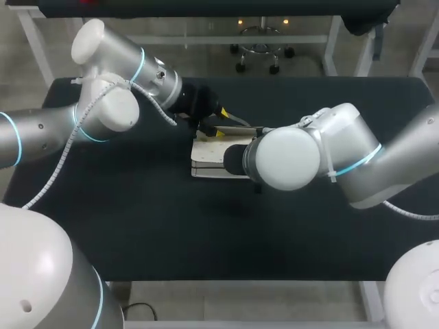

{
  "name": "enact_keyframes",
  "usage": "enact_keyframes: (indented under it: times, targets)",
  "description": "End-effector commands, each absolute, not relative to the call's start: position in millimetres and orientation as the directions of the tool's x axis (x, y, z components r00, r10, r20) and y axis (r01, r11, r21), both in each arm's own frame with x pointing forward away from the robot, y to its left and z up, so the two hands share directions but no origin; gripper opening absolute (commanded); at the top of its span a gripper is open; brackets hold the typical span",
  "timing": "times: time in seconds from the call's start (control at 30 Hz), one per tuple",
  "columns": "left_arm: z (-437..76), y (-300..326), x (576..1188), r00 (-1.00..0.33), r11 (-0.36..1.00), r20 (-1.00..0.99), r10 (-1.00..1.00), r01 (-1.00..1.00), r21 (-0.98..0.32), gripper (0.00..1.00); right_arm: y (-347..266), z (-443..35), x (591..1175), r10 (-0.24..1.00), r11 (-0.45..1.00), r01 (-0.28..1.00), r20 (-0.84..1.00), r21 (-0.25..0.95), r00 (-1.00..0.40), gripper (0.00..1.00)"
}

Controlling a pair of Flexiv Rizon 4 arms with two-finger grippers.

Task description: Pick up the bag, open it, inspect its contents, close it, and place it on the opposite side

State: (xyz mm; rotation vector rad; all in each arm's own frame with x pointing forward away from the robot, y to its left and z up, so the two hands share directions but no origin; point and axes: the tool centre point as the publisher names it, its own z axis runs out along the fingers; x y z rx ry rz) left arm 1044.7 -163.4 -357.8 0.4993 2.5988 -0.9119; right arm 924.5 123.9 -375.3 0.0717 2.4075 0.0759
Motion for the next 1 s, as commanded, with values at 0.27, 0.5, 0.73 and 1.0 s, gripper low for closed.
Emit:
enact_keyframes:
  times: [0.27,0.5,0.73,1.0]
  targets:
    - [-363.9,-163.2,1053.4,-0.902,0.749,-0.384,0.198,0.392,-0.534,0.12,122.4,-376.9,923.7,0.074,0.996,0.028,-0.668,0.079,-0.74,0.0]
    - [-364.5,-162.8,1054.0,-0.904,0.75,-0.379,0.197,0.388,-0.536,0.0,122.4,-376.9,923.7,0.074,0.996,0.028,-0.668,0.079,-0.74,0.0]
    - [-362.3,-161.1,1053.5,-0.905,0.746,-0.379,0.19,0.385,-0.544,0.0,123.5,-374.0,922.5,0.081,0.996,0.038,-0.671,0.078,-0.737,0.0]
    - [-354.9,-160.7,1053.3,-0.907,0.74,-0.382,0.177,0.378,-0.555,0.0,124.4,-368.0,916.5,0.1,0.994,0.053,-0.664,0.09,-0.741,1.0]
